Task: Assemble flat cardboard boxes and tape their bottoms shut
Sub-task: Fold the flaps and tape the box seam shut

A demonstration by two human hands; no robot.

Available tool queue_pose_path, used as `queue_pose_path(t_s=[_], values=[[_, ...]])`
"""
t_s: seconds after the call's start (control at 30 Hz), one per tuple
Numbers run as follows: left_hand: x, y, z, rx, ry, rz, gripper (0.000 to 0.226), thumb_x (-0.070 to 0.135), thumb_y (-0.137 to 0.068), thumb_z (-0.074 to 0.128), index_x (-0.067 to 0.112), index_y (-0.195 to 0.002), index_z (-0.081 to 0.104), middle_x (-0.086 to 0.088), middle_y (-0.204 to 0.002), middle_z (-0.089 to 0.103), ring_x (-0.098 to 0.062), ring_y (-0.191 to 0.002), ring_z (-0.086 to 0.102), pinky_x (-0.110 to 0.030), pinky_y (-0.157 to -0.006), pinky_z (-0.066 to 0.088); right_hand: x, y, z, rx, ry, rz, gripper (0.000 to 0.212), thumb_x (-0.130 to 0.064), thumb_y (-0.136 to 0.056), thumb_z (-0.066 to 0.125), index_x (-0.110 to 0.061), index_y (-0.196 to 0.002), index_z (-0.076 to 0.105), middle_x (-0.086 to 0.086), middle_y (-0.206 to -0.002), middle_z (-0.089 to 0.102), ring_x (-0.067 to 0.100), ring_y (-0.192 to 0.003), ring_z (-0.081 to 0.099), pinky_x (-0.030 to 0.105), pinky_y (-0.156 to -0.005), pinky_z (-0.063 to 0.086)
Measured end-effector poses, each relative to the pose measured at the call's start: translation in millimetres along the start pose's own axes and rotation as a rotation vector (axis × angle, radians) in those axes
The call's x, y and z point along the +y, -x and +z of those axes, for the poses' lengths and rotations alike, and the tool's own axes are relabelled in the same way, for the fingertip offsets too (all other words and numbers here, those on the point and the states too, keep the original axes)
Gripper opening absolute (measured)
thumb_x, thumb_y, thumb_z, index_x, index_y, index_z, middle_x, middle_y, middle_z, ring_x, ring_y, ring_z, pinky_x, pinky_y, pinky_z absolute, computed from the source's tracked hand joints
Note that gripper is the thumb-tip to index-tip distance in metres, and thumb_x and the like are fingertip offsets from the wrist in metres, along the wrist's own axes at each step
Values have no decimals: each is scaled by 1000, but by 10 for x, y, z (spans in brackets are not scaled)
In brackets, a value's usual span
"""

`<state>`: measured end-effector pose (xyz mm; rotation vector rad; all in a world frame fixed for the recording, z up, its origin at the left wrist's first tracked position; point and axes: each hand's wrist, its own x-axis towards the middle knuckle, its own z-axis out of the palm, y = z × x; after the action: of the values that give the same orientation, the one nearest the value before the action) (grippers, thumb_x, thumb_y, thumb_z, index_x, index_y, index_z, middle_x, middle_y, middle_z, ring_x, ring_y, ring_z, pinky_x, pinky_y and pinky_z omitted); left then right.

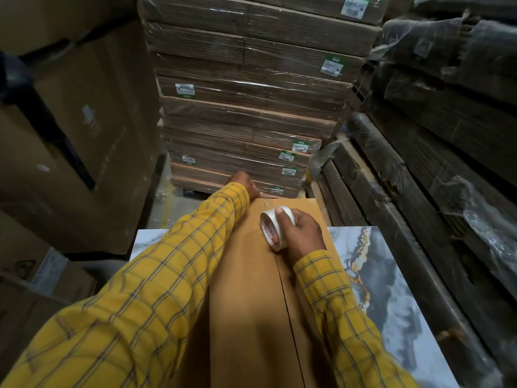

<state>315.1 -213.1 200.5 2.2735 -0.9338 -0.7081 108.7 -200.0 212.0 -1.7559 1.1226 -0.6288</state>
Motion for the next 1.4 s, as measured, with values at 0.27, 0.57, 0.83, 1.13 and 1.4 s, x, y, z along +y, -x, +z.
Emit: queue_pose_path(t_s=[0.27,0.57,0.83,1.13,1.4], values=[[-85,4,-34,-92,167,132,18,8,-81,79,6,-98,76,-13,-99,76,-19,-85,67,-36,-91,57,-11,116,-47,-4,-5,-19,56,-72,-79,56,-18,-83,71,2,-75,73,22,-78,69,45,-79,57],[-238,287,19,-17,-144,496,25,36,-98,60,22,-113,75,-5,-111,75,-24,-100,68,-28,-84,48,37,357,-83,-46,-203,10,45,-52,-85,54,-8,-87,48,0,-77,52,12,-75,46,39,-75,42],[-174,329,38,1,-209,421,29,43,-96,60,29,-119,72,-1,-118,73,-25,-108,65,-41,-95,52,-43,567,-218,49,38,-76,40,-40,-97,62,-15,-69,46,-3,-64,47,15,-63,44,31,-60,39],[-120,387,84,50,-258,369,32,42,-98,58,28,-124,69,-4,-126,69,-29,-116,61,-39,-96,48,52,917,-223,56,-13,-37,36,-44,-95,61,-14,-76,55,-1,-69,58,13,-66,51,33,-66,45],[-347,536,-12,-29,-134,503,42,26,-105,39,25,-145,49,-11,-155,42,-29,-145,34,-39,-119,27,-107,934,-201,116,116,4,36,-43,-96,59,-9,-84,62,-5,-62,59,18,-72,56,30,-67,39]])
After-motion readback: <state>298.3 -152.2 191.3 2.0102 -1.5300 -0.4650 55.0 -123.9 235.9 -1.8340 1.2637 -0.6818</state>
